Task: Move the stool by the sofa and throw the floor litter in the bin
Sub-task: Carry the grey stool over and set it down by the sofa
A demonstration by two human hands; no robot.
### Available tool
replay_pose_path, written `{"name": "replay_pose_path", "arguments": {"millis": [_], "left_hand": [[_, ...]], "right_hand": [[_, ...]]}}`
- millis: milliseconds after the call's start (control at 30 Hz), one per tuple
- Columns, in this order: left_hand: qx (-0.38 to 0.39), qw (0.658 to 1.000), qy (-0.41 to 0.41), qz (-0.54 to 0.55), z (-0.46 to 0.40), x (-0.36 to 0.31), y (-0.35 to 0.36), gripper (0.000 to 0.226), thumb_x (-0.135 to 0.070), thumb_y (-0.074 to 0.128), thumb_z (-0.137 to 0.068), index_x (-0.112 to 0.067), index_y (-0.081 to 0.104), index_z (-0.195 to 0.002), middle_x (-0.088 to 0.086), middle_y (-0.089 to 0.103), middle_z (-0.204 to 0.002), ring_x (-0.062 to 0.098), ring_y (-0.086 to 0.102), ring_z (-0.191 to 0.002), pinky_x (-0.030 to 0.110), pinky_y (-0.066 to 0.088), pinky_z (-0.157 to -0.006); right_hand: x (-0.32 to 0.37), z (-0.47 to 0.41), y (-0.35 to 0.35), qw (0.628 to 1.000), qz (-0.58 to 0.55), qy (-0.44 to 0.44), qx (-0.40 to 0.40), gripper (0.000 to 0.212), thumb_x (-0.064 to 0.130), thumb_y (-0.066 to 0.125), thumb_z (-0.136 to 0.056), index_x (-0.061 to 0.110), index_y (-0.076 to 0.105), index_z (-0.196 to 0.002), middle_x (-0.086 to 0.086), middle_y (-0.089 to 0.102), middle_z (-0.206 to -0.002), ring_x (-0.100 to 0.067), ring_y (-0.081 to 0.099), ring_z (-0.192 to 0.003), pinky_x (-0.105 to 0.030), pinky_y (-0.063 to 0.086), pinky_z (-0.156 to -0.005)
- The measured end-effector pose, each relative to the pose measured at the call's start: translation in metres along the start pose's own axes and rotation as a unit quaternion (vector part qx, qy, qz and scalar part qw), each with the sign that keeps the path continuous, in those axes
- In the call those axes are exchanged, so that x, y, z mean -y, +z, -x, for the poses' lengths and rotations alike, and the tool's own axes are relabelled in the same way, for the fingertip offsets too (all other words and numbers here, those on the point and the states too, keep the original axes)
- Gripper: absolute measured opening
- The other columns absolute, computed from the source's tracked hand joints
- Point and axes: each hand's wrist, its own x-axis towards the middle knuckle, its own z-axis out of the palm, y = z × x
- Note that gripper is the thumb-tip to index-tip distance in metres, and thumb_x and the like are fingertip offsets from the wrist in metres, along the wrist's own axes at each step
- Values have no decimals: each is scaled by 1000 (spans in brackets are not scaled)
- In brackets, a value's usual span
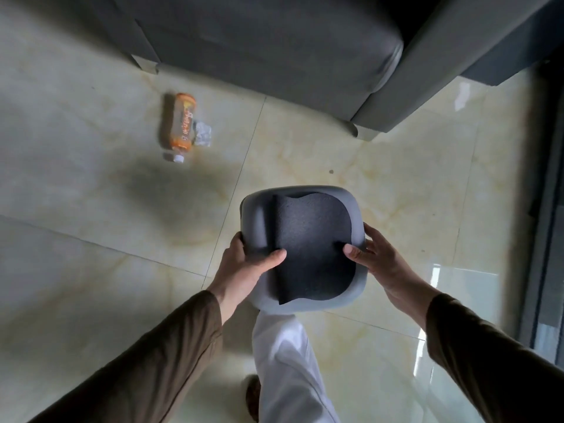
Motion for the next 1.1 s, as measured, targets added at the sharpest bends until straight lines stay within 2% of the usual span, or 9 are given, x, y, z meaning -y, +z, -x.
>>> {"name": "replay_pose_path", "arguments": {"millis": [233,400,467,600,667,767,867,967,1100], "left_hand": [[11,1000,-14,-18,-63,-38,-7,75,-48,93,-59,-27,61,-123,-5,78,-119,14,75,-109,45,56,-103],[9,999,-24,-24,-101,-59,-14,83,-49,92,-57,-24,57,-128,-3,75,-124,15,73,-112,41,56,-101],[7,999,-27,-25,-117,-62,-17,87,-52,92,-55,-23,57,-130,-2,74,-125,16,73,-111,40,57,-99],[7,999,-35,-10,-143,-62,-17,75,-39,91,-72,-20,53,-134,-3,72,-125,11,70,-110,22,53,-82],[12,999,-34,1,-161,-61,-16,69,-31,89,-78,-18,52,-134,-2,73,-125,10,70,-111,18,51,-79],[8,999,-36,14,-193,-56,-16,74,-31,92,-72,-16,54,-133,2,74,-126,17,71,-115,28,55,-88],[-1,999,-39,32,-219,-52,-15,82,-34,94,-66,-14,53,-135,3,74,-127,18,71,-117,40,55,-103],[6,998,-45,39,-237,-48,-13,88,-42,93,-62,-15,52,-135,2,73,-129,18,70,-118,42,54,-105],[3,997,-68,47,-251,-41,-5,101,-53,94,-56,-16,47,-138,3,68,-133,19,67,-120,38,53,-102]], "right_hand": [[31,-56,0,1000,-21,5,15,75,27,80,-78,28,49,-146,2,74,-125,-12,71,-112,-20,56,-78],[48,-96,5,999,-14,10,32,67,27,79,-85,32,51,-145,4,72,-129,-13,67,-118,-33,51,-96],[53,-112,7,999,-2,13,39,62,29,77,-87,35,53,-143,6,71,-131,-13,66,-121,-36,49,-98],[62,-144,12,999,8,26,38,59,30,78,-85,36,56,-139,7,71,-130,-12,65,-121,-34,48,-98],[65,-163,12,999,17,33,35,62,32,78,-82,37,55,-140,9,70,-131,-11,64,-122,-35,46,-100],[66,-195,11,998,25,52,33,73,31,81,-78,35,51,-145,10,68,-134,-11,63,-125,-36,44,-105],[66,-230,9,995,44,78,40,96,42,90,-65,34,45,-149,9,64,-141,-16,59,-130,-46,36,-115],[64,-264,7,992,62,95,47,117,52,94,-49,35,40,-152,8,58,-147,-19,56,-133,-50,34,-117],[74,-287,9,990,84,107,32,108,37,89,-59,36,36,-154,5,53,-150,-23,54,-132,-48,35,-116]]}}
